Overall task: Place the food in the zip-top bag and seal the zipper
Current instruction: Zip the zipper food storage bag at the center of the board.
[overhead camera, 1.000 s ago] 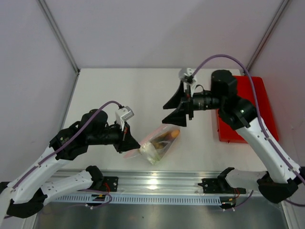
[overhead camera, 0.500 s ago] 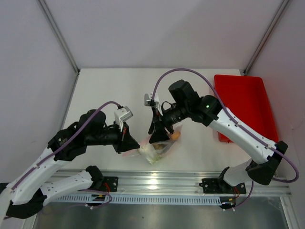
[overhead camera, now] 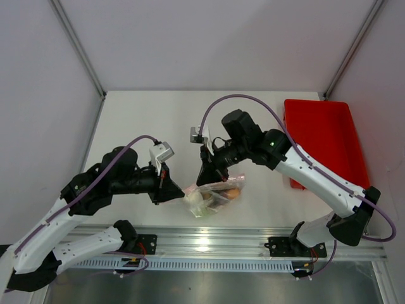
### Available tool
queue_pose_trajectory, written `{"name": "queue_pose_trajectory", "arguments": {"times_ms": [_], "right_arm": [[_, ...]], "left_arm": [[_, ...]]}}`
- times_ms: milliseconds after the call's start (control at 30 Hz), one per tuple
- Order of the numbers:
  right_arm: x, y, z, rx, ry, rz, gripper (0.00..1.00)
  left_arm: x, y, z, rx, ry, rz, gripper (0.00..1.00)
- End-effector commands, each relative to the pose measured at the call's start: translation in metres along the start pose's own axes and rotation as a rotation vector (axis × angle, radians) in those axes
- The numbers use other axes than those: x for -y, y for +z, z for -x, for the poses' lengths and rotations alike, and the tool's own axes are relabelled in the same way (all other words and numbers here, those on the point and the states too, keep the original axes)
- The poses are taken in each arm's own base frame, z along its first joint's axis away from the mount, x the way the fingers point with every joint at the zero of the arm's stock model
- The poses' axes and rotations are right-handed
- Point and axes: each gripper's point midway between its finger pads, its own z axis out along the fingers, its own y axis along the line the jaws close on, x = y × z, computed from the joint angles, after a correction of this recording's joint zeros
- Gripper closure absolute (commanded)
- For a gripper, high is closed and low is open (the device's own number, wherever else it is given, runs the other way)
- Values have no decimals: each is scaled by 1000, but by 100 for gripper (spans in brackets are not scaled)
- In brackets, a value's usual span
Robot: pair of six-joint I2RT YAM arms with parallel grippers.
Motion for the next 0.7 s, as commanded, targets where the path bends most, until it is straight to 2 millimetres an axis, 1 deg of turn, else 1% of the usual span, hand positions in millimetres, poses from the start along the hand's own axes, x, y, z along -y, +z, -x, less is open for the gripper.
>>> {"name": "queue_pose_trajectory", "arguments": {"times_ms": [0,33,167,233,267,300,400,467,600,667], "right_arm": [[9,-2,9,38,-22,-80,100],[16,-5,9,42,-8,-123,100],[31,-15,9,73,2,-222,100],[34,-18,9,91,6,-253,100],[35,-21,13,110,3,-268,100],[36,-26,14,129,-3,-301,100],[44,-33,10,139,13,-367,100],[42,-41,9,159,7,-395,100],[39,-54,8,188,3,-427,100],[38,-58,6,190,7,-436,100]], "left_arm": [[9,-10,18,72,38,-21,99],[8,-10,18,72,38,-15,99],[1,-13,12,61,28,21,100],[-1,-16,12,66,26,40,99],[-3,-17,11,67,25,50,99],[-5,-18,9,63,18,64,99],[-17,-26,4,64,-12,146,99],[-23,-35,2,70,-32,199,99],[-25,-47,-3,81,-40,222,99],[-28,-51,-7,79,-49,242,99]]}}
